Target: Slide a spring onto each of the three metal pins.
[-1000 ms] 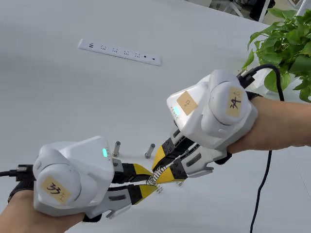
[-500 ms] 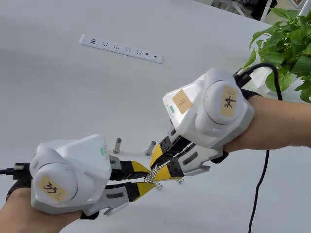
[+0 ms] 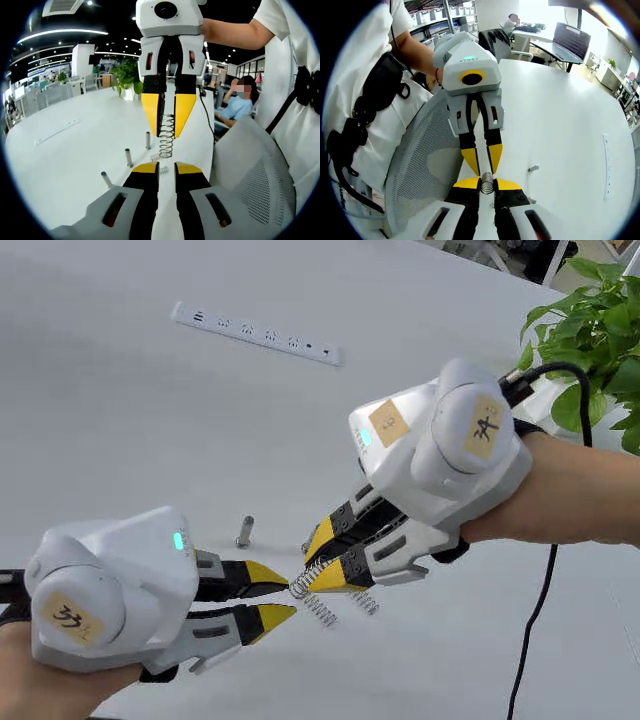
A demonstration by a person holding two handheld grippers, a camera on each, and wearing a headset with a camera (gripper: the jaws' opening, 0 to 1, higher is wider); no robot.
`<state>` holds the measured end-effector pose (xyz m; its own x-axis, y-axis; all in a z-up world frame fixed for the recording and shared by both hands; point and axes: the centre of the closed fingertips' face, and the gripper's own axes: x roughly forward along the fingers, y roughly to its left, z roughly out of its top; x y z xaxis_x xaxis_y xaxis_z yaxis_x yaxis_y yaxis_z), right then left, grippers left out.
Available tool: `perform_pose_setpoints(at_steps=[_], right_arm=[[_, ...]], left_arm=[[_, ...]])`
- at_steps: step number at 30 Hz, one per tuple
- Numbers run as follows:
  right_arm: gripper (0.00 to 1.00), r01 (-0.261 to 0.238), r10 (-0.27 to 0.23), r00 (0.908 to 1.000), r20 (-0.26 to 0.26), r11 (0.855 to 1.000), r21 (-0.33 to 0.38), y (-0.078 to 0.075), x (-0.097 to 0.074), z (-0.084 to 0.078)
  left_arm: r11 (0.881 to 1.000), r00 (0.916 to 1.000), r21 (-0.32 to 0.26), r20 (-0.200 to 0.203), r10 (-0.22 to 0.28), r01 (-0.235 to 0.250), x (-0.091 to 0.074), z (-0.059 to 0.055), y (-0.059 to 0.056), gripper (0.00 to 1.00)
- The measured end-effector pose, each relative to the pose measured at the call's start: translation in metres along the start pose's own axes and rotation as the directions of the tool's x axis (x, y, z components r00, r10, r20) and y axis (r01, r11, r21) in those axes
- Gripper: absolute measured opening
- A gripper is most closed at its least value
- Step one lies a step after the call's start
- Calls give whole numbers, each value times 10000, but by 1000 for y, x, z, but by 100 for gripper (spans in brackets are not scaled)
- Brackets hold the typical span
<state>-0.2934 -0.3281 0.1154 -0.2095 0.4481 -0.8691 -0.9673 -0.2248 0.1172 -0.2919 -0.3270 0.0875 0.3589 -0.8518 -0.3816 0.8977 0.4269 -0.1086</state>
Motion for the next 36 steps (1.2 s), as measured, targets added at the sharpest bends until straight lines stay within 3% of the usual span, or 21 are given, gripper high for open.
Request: perform_pose_setpoints(at_steps=[8, 18, 23, 26, 36], right_arm=[[7, 469, -471, 9989, 51, 9983, 332, -13, 1, 2], [7, 1255, -1254, 9921, -59, 9893, 744, -42, 5, 4], [7, 1522, -1507, 9883, -251, 9849, 824, -57, 9, 3], [7, 1628, -1602, 9864, -366, 9830, 848, -66, 13, 3], [7, 1850, -1797, 9797, -893, 9812, 545, -91, 27, 2]], left_arm=[[9975, 9979, -297, -30, 639, -640, -17, -10, 18, 16], [9874, 9887, -580, 198, 1488, -1474, -42, -22, 42, 39], [9844, 9859, -601, 190, 1665, -1651, -48, -29, 49, 48], [9819, 9826, -652, 424, 1810, -1781, -50, -29, 54, 57], [9826, 9824, -676, 590, 1770, -1730, -51, -34, 60, 76]])
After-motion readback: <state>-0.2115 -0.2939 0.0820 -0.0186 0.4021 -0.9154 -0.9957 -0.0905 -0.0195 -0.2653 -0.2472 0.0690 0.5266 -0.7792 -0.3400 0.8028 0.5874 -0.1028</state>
